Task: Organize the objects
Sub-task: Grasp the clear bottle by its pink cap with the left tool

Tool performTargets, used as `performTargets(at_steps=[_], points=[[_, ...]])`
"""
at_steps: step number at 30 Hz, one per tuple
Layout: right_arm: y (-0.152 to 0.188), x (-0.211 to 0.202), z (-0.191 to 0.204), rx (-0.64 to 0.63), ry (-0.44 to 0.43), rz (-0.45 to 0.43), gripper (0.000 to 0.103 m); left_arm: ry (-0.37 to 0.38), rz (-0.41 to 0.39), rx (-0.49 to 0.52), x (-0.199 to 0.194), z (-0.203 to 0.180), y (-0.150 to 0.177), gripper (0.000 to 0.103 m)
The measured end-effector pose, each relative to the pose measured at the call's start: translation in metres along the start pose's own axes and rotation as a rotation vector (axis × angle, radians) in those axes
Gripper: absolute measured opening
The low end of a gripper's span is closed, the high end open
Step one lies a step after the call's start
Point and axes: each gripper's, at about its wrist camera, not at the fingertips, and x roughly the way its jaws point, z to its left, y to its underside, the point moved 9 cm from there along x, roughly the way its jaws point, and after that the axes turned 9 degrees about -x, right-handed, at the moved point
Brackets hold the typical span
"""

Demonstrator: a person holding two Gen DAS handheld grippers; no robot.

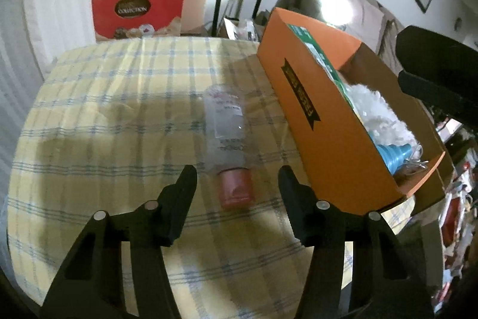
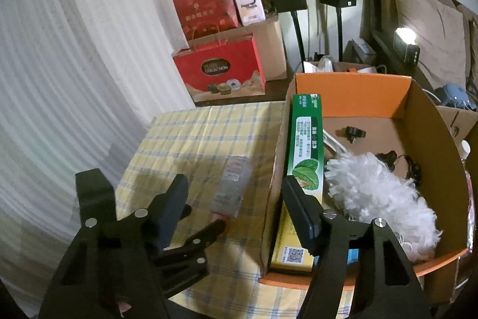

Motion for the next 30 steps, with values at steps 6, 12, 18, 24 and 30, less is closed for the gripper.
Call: performTargets(at_steps=[6,12,18,24,30], points=[[0.012,0.009,-0.005,0.021,-0.007,0.029,0.068,0.031,0.037,-0.016,0.015,-0.002,0.005,0.031],[0.016,0.015,-0.004,0.020,-0.012,0.048,0.068,0.048,0.035,-0.041,0.015,0.004,0.007,0.024],[0.011,0.023,0.011,-0.030,-0.021,0.074,0.068,0.031,0.028,-0.042,0.004,0.019,0.014,0.023],[0.006,0.040,0.030,-0.066,-0.051,0.106,0.068,0.019,0.023,-0.075,-0.011,0.045,0.019,0.023],[0.009,0.066,0.058,-0.107,-0.079,0.153,0.068,0.010,0.017,-0.107,-0.025,0.065,0.030,0.023]])
